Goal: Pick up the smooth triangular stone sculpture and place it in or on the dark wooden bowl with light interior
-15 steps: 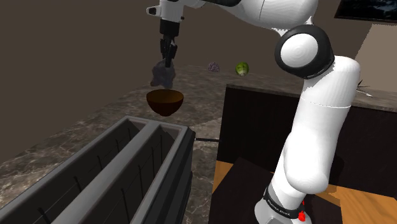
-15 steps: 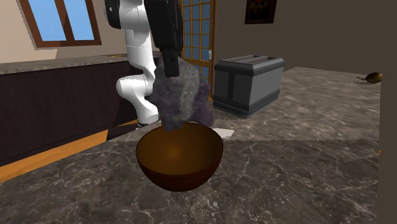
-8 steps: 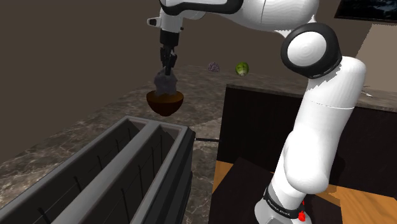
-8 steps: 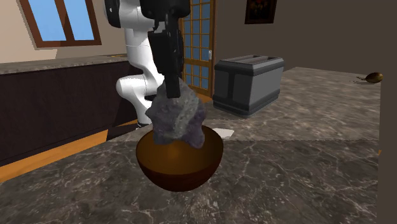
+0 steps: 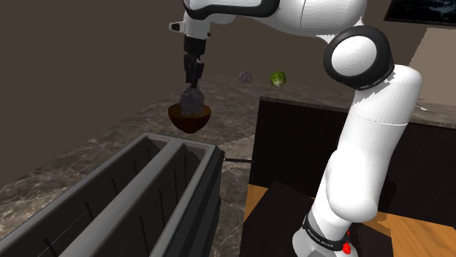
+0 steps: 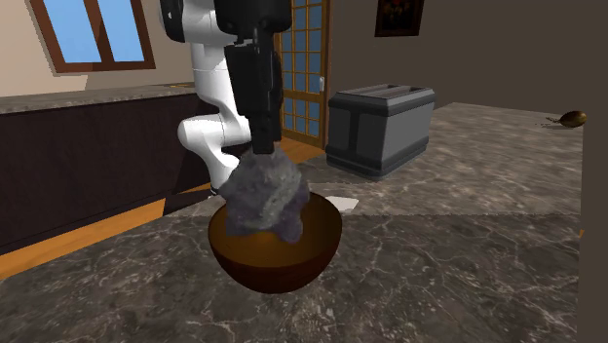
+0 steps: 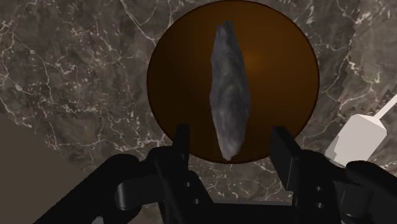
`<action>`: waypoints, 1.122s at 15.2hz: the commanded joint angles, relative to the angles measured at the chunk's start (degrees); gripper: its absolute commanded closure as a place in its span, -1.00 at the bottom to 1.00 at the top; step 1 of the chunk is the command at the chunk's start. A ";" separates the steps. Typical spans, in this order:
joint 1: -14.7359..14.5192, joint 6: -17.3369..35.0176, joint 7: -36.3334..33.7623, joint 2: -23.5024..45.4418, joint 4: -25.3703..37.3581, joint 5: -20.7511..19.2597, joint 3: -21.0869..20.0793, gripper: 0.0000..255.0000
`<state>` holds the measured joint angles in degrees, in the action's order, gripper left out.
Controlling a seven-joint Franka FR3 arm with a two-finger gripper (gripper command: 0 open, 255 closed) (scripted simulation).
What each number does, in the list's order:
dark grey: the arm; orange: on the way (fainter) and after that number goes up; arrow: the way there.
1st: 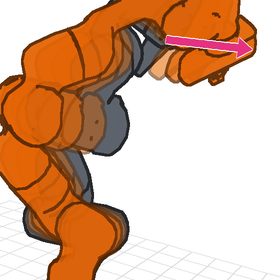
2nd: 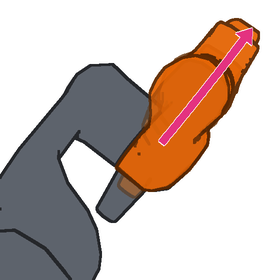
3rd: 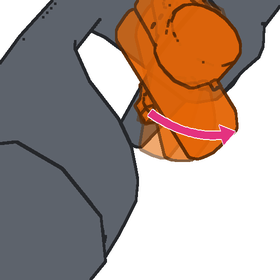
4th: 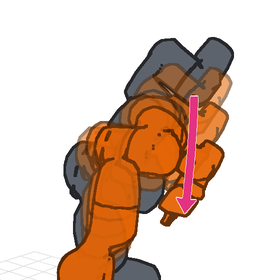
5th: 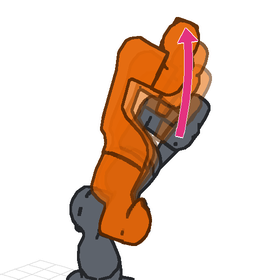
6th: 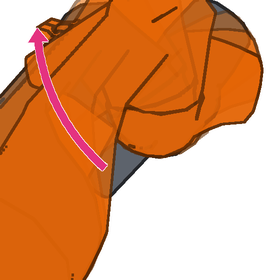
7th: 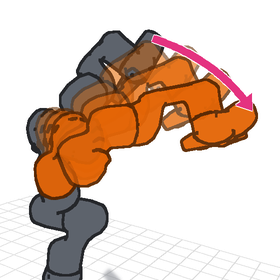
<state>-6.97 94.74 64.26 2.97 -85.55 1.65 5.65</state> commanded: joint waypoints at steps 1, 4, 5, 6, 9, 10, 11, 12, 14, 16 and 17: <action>0.00 0.01 0.00 -0.01 0.00 0.00 0.00 -1.00; 0.00 0.01 0.00 -0.01 0.00 0.00 0.00 -1.00; 0.00 0.01 0.00 -0.01 0.00 0.00 0.00 -1.00; 0.05 -2.08 0.01 0.40 2.49 0.05 0.04 -1.00; 0.23 -8.22 0.09 2.17 10.40 0.26 0.16 -1.00; 0.23 -8.22 0.09 2.18 10.40 0.26 0.16 -1.00; 0.23 -8.22 0.09 2.16 10.38 0.26 0.16 -1.00; 0.23 -8.22 0.09 2.17 10.39 0.26 0.16 -1.00; 0.23 -8.22 0.09 2.18 10.40 0.26 0.16 -1.00; 0.23 -8.22 0.09 2.18 10.40 0.26 0.16 -1.00; 0.23 -8.22 0.09 2.18 10.40 0.26 0.16 -1.00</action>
